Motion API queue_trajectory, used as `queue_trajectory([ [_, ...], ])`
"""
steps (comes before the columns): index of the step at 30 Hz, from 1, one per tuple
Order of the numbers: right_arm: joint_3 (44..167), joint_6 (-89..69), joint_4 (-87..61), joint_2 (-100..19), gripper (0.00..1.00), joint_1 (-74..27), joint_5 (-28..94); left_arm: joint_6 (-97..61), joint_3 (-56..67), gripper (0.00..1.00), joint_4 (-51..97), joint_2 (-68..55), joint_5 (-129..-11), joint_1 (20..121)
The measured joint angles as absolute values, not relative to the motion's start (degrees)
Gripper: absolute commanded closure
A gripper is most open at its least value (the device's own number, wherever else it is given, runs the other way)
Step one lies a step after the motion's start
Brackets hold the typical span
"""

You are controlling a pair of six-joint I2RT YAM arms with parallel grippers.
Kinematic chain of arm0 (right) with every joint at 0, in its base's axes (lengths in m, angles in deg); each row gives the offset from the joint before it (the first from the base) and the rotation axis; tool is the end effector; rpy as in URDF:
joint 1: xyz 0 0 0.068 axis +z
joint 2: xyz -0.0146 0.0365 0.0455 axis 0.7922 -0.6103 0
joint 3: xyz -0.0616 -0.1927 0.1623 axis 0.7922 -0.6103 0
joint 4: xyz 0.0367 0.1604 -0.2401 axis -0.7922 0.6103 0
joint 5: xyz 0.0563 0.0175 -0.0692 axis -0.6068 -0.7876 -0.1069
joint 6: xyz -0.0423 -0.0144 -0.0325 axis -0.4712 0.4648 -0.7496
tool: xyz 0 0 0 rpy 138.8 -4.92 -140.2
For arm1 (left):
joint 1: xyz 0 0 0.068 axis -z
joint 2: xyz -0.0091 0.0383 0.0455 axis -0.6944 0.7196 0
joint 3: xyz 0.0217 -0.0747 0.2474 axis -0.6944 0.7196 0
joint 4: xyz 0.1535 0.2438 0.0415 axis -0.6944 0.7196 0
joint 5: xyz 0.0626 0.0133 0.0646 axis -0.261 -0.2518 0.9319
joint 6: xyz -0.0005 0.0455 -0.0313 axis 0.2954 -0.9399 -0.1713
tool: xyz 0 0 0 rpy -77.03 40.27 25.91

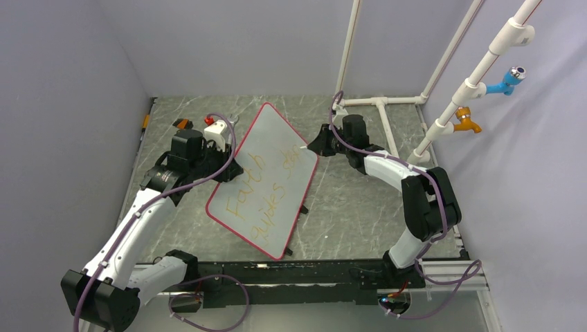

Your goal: Write a sentence on the whiteboard

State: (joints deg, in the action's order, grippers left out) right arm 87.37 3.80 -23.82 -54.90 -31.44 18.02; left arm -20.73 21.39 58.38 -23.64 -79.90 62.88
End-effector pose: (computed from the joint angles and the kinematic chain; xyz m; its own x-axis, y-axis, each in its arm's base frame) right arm 0.3633 0.1548 0.1900 -0.6340 0.1030 -0.7665 -0.4599 0.7466 0.4807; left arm 0.2380 -0.0938 0.3154 -0.6227 0.0502 -0.7808 0.4539 0.8361 -0.3082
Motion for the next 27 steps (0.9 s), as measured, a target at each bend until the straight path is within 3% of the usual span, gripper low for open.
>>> queue_trajectory([
  [27,85.6,2.7,-20.9,-54.7,1.00,-31.4,21.8,-20.3,21.4,1.00,58.4,-23.6,-79.9,62.9],
])
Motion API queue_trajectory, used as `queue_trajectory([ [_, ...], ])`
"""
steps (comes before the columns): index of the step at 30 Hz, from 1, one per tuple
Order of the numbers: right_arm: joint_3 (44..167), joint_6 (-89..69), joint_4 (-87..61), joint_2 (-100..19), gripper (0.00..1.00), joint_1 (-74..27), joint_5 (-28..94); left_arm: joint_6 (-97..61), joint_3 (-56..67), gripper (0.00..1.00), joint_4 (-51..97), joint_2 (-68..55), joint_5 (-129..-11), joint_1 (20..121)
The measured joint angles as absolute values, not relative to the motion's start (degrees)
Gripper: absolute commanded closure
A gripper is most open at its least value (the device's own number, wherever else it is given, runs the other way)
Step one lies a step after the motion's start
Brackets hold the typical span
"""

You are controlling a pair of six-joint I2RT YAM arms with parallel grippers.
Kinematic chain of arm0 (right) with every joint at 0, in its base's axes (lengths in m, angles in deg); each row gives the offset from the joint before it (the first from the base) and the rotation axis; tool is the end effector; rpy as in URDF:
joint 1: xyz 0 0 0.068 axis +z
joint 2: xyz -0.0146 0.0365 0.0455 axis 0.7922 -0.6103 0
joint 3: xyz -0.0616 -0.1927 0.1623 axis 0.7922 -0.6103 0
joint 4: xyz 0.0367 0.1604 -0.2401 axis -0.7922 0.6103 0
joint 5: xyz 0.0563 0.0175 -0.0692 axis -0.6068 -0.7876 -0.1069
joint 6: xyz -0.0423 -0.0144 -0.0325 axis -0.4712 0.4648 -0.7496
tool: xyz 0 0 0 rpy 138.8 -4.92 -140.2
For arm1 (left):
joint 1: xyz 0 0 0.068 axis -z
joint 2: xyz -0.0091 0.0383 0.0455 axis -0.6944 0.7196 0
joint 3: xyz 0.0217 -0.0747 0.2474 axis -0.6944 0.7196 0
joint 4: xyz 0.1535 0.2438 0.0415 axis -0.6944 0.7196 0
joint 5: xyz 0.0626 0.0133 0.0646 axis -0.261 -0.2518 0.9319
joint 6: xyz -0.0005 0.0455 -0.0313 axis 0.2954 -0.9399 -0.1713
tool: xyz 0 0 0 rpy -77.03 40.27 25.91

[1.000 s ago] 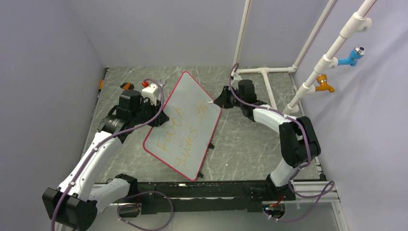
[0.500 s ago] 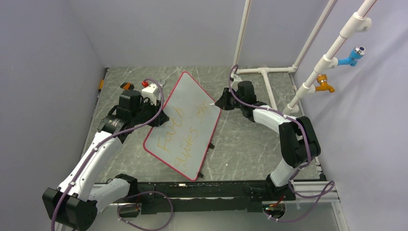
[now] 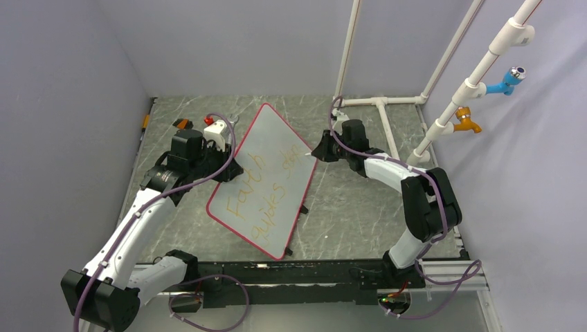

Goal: Write a sentence on the whiteboard
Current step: Write a sentence on the whiteboard, then move the whiteboard to the center of the board.

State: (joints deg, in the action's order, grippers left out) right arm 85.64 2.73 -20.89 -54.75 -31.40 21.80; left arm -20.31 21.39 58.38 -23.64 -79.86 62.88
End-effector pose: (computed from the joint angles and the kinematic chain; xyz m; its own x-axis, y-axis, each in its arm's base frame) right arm 0.3569 0.1502 0.1751 -0.6673 0.0810 -0.7404 -0.3996 0.8000 0.4476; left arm 0.2380 -0.0938 0.3153 -0.6260 0.0440 -0.7786 0.4488 0.8368 -0.3135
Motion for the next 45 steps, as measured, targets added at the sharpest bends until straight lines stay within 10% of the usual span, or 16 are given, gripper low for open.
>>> queue_trajectory([
  [45,71.0,9.3,-5.9,-6.2,1.00,-30.2,33.7,-20.5,22.0,1.00,59.9,-25.8,-78.6,63.3],
])
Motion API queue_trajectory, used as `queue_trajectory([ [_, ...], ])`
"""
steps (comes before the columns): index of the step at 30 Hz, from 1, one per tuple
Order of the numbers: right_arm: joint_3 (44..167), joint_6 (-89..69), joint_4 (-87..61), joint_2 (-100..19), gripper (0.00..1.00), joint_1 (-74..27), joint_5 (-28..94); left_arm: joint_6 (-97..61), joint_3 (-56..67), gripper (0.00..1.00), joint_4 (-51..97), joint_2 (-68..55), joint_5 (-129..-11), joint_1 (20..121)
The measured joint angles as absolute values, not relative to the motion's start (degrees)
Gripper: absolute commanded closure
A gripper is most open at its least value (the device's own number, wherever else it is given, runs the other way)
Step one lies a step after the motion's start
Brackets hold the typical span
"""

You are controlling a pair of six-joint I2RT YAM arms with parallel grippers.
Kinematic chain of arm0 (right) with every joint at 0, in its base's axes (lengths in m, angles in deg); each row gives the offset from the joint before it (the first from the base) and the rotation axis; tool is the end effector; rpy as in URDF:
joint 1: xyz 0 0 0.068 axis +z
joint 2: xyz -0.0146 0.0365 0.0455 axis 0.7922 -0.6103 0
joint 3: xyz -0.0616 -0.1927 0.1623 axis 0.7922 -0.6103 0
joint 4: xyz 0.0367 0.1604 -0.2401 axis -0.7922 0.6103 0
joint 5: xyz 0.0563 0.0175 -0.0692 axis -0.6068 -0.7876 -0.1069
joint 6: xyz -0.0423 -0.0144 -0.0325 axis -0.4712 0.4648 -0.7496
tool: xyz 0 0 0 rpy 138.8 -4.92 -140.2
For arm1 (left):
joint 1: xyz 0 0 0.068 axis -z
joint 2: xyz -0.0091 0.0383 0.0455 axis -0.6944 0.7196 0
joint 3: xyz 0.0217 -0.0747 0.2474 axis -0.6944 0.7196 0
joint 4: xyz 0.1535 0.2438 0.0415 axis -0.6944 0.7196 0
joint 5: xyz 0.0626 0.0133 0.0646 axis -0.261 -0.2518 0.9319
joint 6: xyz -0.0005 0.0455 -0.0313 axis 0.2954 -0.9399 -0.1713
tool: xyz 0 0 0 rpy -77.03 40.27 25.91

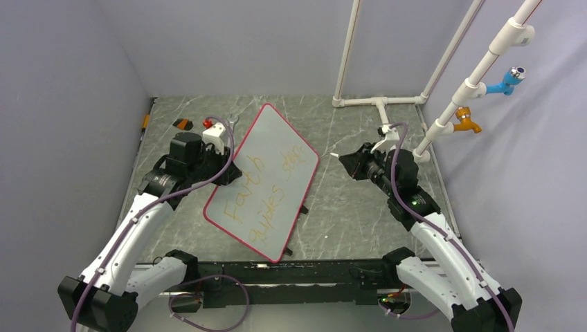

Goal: Write a sentence on the whiteboard
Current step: Move the whiteboard to the center of the board.

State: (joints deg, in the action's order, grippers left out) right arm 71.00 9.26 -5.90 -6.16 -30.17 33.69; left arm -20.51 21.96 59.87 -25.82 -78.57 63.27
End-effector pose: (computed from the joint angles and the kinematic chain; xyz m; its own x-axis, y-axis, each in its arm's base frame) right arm 0.2180 0.0942 0.3033 -0.4041 0.3046 -0.8625 -0.3489 0.8203 0.4531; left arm 0.2289 -0.0916 0.3180 -0.6201 0.0486 -0.7830 0.4431 0.8454 -0.2984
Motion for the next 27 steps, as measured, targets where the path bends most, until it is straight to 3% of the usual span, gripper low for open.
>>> queue_trajectory([
  [15,69.7,9.5,-2.9,-3.2,1.00,-30.2,33.3,-17.2,23.4,1.00,67.5,-32.3,-76.9,63.2],
  [27,64.0,11.0,-7.5,-5.1,1.00,-30.2,28.7,-15.5,27.3,0.77,64.9,-35.1,-75.5,63.1],
])
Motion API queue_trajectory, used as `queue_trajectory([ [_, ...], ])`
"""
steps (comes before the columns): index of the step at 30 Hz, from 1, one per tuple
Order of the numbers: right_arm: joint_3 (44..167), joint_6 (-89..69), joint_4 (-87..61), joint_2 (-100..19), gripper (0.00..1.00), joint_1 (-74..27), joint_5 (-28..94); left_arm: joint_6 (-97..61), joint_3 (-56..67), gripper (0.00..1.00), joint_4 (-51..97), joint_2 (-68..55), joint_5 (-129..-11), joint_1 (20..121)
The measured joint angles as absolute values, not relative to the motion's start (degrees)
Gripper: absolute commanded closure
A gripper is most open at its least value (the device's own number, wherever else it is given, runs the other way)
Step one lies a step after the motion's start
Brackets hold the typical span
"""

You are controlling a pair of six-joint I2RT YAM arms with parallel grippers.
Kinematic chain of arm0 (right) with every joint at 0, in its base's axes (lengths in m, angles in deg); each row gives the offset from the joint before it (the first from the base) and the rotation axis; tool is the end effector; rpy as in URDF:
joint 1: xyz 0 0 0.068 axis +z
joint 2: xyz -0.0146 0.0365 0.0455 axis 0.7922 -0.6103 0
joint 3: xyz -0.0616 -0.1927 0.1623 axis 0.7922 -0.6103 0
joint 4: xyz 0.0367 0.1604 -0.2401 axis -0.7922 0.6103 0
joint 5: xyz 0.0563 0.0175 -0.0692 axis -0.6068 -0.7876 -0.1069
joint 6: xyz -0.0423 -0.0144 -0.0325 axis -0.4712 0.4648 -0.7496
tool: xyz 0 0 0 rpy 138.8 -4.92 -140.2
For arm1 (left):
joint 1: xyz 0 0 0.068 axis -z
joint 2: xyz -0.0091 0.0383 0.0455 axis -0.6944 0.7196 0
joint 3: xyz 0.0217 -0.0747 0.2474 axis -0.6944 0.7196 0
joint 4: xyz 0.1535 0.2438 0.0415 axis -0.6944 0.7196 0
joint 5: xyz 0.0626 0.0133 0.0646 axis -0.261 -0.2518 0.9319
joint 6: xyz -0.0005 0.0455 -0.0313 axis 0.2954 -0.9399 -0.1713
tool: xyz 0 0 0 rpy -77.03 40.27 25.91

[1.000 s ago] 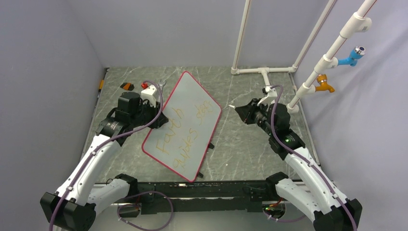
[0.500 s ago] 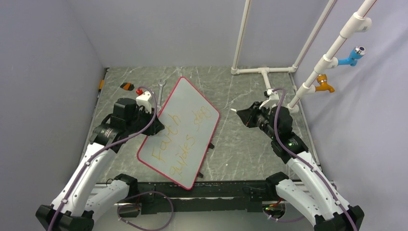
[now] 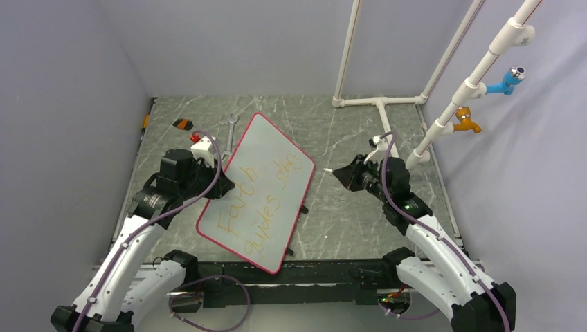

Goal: Write a sentence on the whiteboard
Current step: Move the whiteboard to the center of the board.

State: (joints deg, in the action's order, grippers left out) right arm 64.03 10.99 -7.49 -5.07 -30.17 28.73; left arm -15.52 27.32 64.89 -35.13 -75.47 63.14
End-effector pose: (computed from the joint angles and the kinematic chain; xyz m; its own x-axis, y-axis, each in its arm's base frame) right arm 0.2129 0.0956 0.2632 -0.5050 0.2848 -0.8148 -0.3651 0.7849 0.5006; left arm 0.1947 -0.0770 0.3095 -0.6606 -0.0288 -0.7502 0.3449 0.8759 -0.3374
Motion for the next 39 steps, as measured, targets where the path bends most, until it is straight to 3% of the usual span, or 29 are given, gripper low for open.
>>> queue_trajectory([
  [9,61.2,12.0,-11.0,-7.5,1.00,-30.2,26.5,-14.1,28.5,0.73,62.8,-35.0,-74.5,63.1],
  [20,61.2,12.0,-13.0,-9.1,1.00,-30.2,26.6,-17.2,30.5,0.50,63.8,-33.6,-67.3,62.8],
  [26,61.2,12.0,-13.2,-9.4,1.00,-30.2,27.4,-17.2,31.4,0.49,65.2,-33.5,-65.3,62.8],
  [30,61.2,11.8,-13.2,-9.4,1.00,-30.2,27.7,-15.6,31.9,0.50,65.0,-33.5,-64.9,62.8],
  [35,61.2,11.3,-13.2,-9.4,1.00,-30.2,28.6,-13.4,32.5,0.60,64.4,-33.6,-64.5,62.8],
  [39,61.2,10.9,-13.2,-9.4,1.00,-30.2,29.1,-9.4,33.8,0.83,61.9,-35.2,-65.1,62.8],
])
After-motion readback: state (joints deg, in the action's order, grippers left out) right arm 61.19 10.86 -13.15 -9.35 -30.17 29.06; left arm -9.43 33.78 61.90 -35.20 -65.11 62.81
